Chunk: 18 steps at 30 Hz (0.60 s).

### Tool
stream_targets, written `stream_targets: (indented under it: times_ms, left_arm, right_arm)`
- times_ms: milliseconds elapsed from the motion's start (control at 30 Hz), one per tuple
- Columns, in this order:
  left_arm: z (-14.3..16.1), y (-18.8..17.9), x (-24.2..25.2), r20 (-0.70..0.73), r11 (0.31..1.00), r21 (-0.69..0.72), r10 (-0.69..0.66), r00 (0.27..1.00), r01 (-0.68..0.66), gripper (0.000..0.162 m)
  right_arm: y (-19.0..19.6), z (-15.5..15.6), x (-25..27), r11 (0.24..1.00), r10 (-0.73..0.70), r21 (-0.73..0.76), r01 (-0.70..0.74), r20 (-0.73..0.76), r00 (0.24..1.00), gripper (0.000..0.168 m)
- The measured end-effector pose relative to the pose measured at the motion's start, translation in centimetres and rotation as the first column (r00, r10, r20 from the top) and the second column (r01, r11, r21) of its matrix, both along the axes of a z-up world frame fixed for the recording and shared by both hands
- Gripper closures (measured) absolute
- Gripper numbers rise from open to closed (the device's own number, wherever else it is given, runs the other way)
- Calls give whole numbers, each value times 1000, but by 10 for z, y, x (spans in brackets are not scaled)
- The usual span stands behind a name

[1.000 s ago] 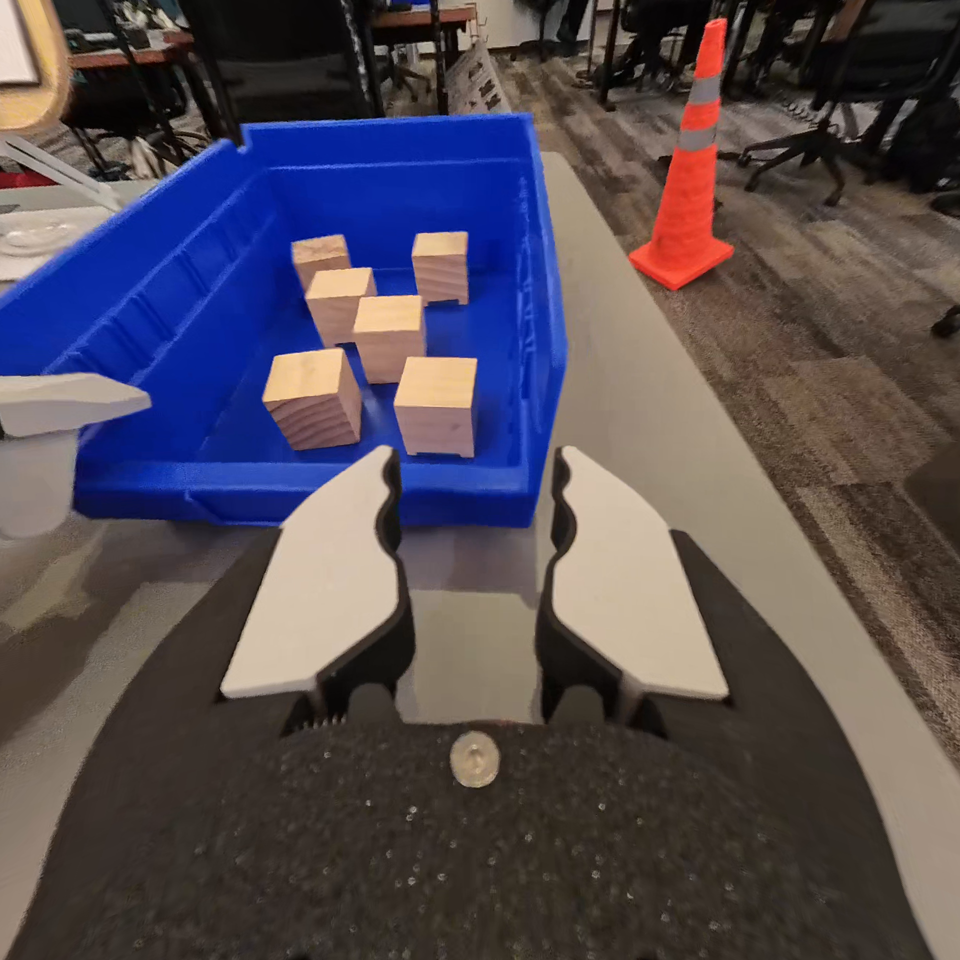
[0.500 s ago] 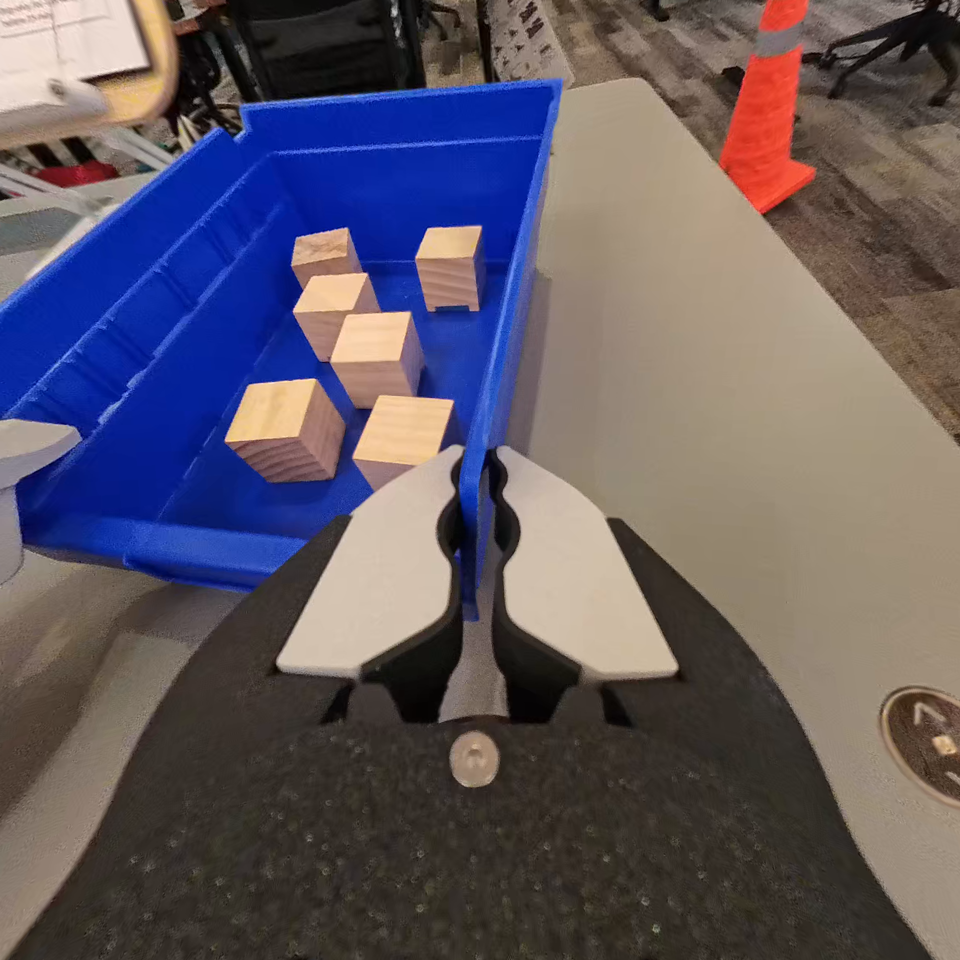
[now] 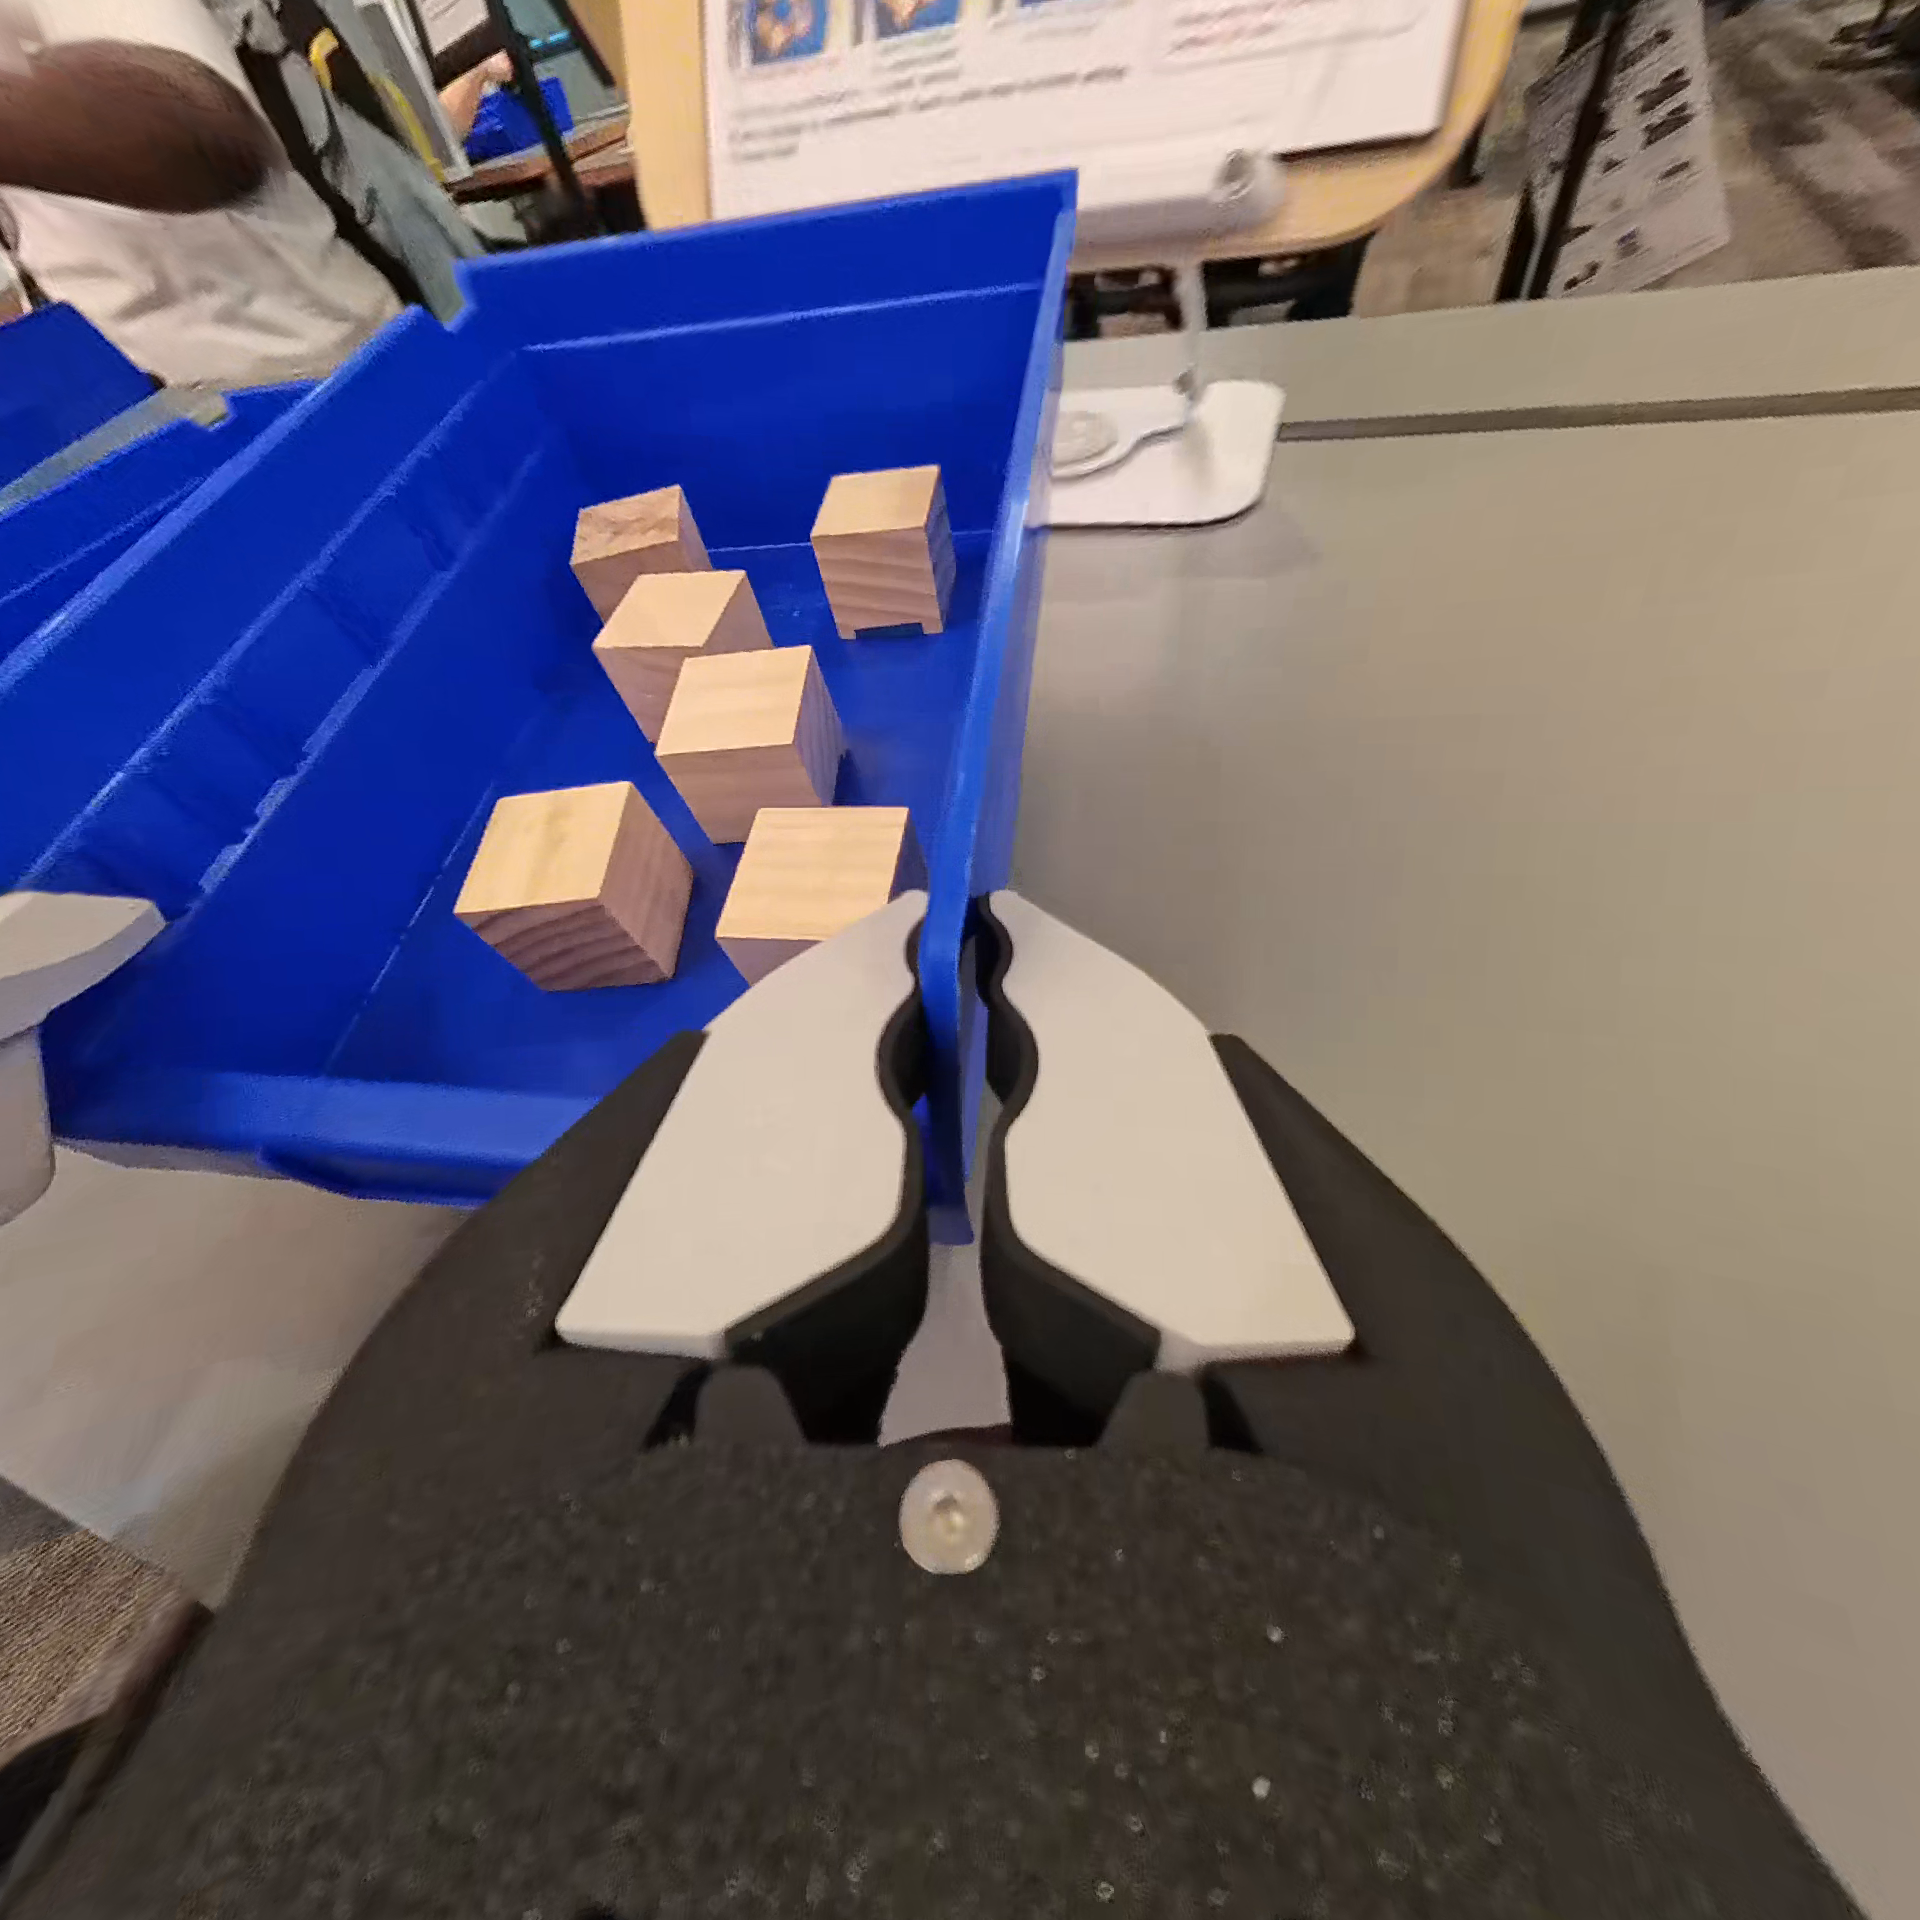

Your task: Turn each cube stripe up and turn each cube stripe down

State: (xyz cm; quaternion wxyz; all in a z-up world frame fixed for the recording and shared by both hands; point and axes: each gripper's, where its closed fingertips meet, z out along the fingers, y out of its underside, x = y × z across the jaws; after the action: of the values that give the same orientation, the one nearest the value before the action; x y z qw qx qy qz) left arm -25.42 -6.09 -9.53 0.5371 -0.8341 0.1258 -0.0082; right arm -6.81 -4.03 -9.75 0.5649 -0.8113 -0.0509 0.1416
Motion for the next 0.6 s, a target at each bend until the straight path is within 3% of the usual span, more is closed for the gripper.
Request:
stream_targets:
  times_ms: [200, 333, 367, 433, 467, 600]
  left_arm:
    - [-23, 12, -20, -1, 999, -54, 9, 1000, -9, 155]
    - [-34, 15, -17, 101, 999, -48, -19, 995, 24, 150]
    - [-35, 14, -15, 96, 997, -61, -44, 994, 50, 147]
    - [-31, 7, -20, 96, 995, -62, -73, 993, 79, 112]
    - [-27, 1, -25, 119, 995, -58, -79, 990, 86, 104]
    - [-21, -20, -67, 174, 994, -88, -55, 983, 71, 102]
  right_arm:
    - [14, -29, -22, 997, 5, -76, -6, -21, 1000, 164]
    - [16, -30, -20, 998, 21, -59, -21, -13, 1000, 160]
    - [15, -30, -21, 997, 54, -51, -54, -15, 998, 159]
    - [6, -25, -22, 992, 124, -22, -126, -60, 990, 142]
    - [-1, -21, -21, 988, 152, -2, -153, -77, 985, 133]
    - [-32, 0, -14, 969, 234, 96, -228, -50, 971, 130]
